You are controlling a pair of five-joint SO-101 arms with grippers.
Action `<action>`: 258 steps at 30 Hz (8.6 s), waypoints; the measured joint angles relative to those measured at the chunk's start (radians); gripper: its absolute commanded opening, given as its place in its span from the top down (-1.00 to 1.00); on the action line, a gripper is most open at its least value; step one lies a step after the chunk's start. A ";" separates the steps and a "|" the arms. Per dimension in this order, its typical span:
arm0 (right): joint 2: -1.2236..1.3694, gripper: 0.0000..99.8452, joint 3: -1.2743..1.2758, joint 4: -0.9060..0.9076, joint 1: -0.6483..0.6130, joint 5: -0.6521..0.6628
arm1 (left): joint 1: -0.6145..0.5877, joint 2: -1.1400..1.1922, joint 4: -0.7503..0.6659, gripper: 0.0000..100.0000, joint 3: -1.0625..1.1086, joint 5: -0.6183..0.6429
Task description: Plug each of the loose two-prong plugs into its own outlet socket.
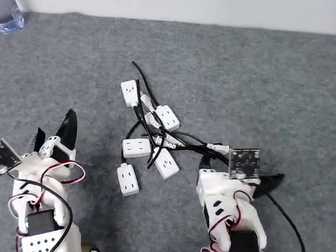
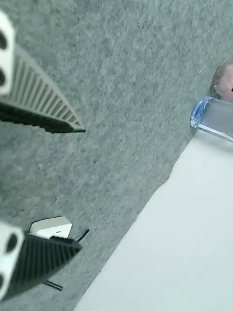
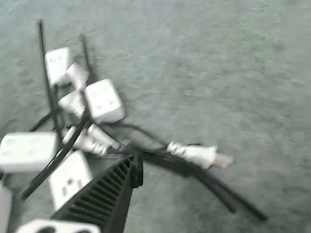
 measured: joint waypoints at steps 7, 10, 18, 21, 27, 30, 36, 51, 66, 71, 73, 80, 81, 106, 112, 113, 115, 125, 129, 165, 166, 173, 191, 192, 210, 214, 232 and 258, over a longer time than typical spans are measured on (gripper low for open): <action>0.000 -0.41 0.000 -0.051 0.121 0.000 | 0.028 0.000 0.000 0.35 0.000 0.000; 0.000 -0.41 0.000 -0.051 0.123 0.000 | 0.071 0.000 0.000 0.34 0.000 0.000; 0.000 -0.41 0.000 -0.054 0.123 0.000 | 0.107 0.000 0.000 0.35 0.000 0.000; 0.000 -0.40 0.000 -0.054 0.120 0.000 | 0.109 0.000 0.000 0.35 0.000 -0.006; 0.000 -0.40 0.000 0.000 0.006 0.000 | 0.192 0.000 0.114 0.34 0.000 -0.285; 0.000 -0.40 0.000 0.011 -0.003 0.000 | 0.203 0.000 0.135 0.34 0.000 -0.408; 0.000 -0.40 0.000 0.060 -0.003 0.003 | 0.209 0.000 0.279 0.34 0.000 -0.473; -0.002 -0.41 -0.046 0.270 -0.012 0.037 | 0.178 0.000 0.305 0.34 0.000 -0.397; 0.003 -0.41 0.002 0.238 -0.015 0.084 | 0.107 0.000 0.358 0.34 0.000 -0.388; 0.003 -0.41 0.002 0.238 -0.015 0.084 | 0.170 0.000 0.503 0.02 -0.080 -0.382; 0.003 -0.41 0.002 0.238 -0.015 0.084 | 0.196 0.000 0.589 -0.14 -0.157 -0.354; 0.003 -0.41 0.002 0.238 -0.015 0.084 | 0.290 0.015 0.694 -0.18 -0.327 -0.333; 0.003 -0.41 0.002 0.238 -0.015 0.084 | 0.292 0.035 0.694 -0.18 -0.348 -0.333; 0.003 -0.41 0.002 0.238 -0.015 0.084 | 0.339 1.748 1.154 -0.18 -1.402 -0.265; 0.003 -0.41 0.002 0.238 -0.015 0.084 | 0.462 1.858 1.155 -0.18 -1.396 -0.264; 0.003 -0.41 0.002 0.238 -0.015 0.084 | 0.493 1.880 1.155 -0.18 -1.395 -0.264; 0.003 -0.41 0.002 0.238 -0.015 0.084 | 0.555 1.926 1.155 -0.18 -1.393 -0.264; 0.003 -0.41 0.002 0.238 -0.015 0.084 | 0.617 2.163 1.123 -0.18 -1.427 -0.132; 0.003 -0.41 0.002 0.238 -0.015 0.084 | 0.589 2.185 1.117 -0.18 -1.455 -0.114; 0.003 -0.41 0.002 0.238 -0.015 0.084 | 0.543 2.104 1.057 0.98 -1.471 -0.084; 0.003 -0.41 0.002 0.238 -0.015 0.084 | 0.543 2.104 1.057 0.98 -1.471 -0.084; 0.003 -0.41 0.002 0.238 -0.015 0.084 | 0.483 2.068 1.057 0.98 -1.470 -0.118; 0.003 -0.41 0.002 0.238 -0.015 0.084 | -0.322 1.837 1.146 0.98 -1.602 -0.537; 0.003 -0.41 0.002 0.238 -0.015 0.084 | -0.361 1.837 1.146 0.98 -1.602 -0.569; 0.003 -0.41 0.002 0.238 -0.015 0.084 | -0.675 1.837 0.885 0.97 -1.484 -0.884; 0.003 -0.41 0.002 0.247 -0.015 0.084 | -0.614 1.837 0.786 0.97 -1.458 -0.885; 0.003 -0.41 0.002 0.247 -0.015 0.130 | -0.454 1.829 0.695 -0.13 -1.390 -0.895; 0.003 -0.40 0.002 0.247 -0.015 0.130 | 0.456 1.835 0.888 -0.13 -1.608 -1.096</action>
